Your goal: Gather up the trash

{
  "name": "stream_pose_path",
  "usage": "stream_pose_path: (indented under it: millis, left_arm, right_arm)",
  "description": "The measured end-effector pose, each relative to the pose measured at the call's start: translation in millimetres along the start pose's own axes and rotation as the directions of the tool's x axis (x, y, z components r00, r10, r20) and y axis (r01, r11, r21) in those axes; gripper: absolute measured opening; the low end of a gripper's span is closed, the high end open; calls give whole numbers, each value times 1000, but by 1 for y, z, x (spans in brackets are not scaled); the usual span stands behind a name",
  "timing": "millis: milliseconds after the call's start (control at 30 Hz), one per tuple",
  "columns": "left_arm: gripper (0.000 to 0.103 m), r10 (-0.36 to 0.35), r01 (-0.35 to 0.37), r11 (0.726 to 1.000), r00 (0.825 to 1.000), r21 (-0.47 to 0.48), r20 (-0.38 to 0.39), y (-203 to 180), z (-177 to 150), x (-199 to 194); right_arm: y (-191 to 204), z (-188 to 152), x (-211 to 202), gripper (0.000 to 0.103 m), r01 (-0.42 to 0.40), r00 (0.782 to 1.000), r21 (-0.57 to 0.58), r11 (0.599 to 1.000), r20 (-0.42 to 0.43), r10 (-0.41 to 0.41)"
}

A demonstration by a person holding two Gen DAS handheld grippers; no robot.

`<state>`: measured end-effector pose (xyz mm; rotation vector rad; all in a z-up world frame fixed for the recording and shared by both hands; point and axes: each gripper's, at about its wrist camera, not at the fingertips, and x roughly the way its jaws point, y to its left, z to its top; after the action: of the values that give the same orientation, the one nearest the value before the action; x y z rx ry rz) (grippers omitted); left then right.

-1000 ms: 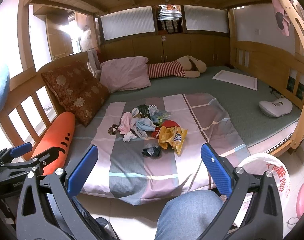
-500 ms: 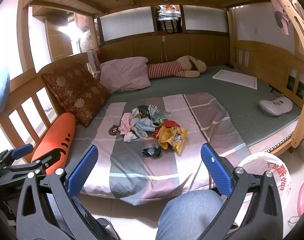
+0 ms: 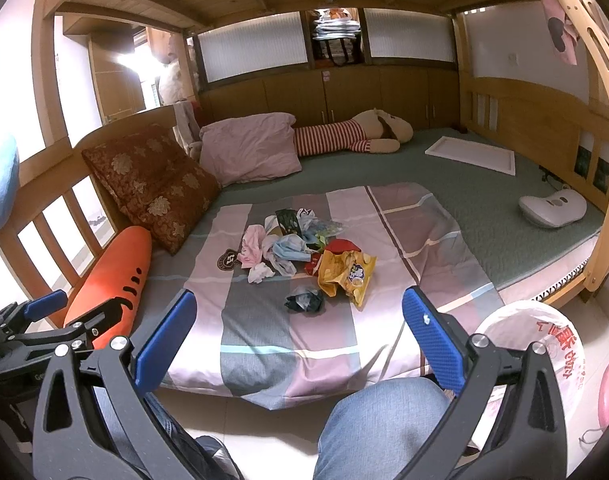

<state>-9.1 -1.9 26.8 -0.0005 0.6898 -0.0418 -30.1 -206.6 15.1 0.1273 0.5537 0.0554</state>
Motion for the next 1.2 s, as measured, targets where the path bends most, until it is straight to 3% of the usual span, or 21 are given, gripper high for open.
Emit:
stream_pose_path:
  millis: [567,800,967,1100,1200]
  left_arm:
    - [100,-12,12,1000,999,-3,-30,1,-13,14]
    - [100,-13,14,999,1000,-43,2,2,-24,29]
    - [100,-49,48,998,999,-31,-22,1,-38,58]
    - [100,-26,27,1000,999,14,-38,-1,-42,74]
    - [100,-59,61,998,996,32,-68,2,-40,88]
  right_arm:
    - [-3,-6,2,101,17,1000,26,1000,1,-18]
    - [-11,-19,17,101,29,999,31,999,24,-30]
    - [-22,-28,43,101,29,999,31,999,-27,-28]
    - [-27,-30,48,101,24,999,48,999,37,-25]
    - [-30,-24,52,101,6,995,40,999,100,-10]
